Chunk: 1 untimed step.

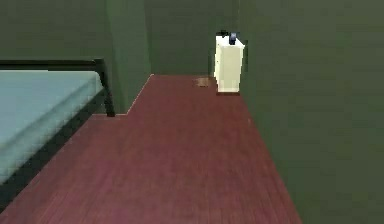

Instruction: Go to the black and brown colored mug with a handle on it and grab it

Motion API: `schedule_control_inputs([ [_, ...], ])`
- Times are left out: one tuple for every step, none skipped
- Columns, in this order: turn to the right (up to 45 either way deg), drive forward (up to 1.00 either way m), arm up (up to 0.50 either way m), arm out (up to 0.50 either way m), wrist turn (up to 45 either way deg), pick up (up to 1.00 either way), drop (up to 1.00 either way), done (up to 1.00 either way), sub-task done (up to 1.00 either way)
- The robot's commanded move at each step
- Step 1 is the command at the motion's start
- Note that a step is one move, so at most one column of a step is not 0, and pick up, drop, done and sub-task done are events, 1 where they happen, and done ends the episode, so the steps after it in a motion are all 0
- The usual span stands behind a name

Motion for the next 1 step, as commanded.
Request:
schedule_control_inputs([
  [3.0,0.0,0.0,0.0,0.0,0.0,0.0,0.0,0.0],
])
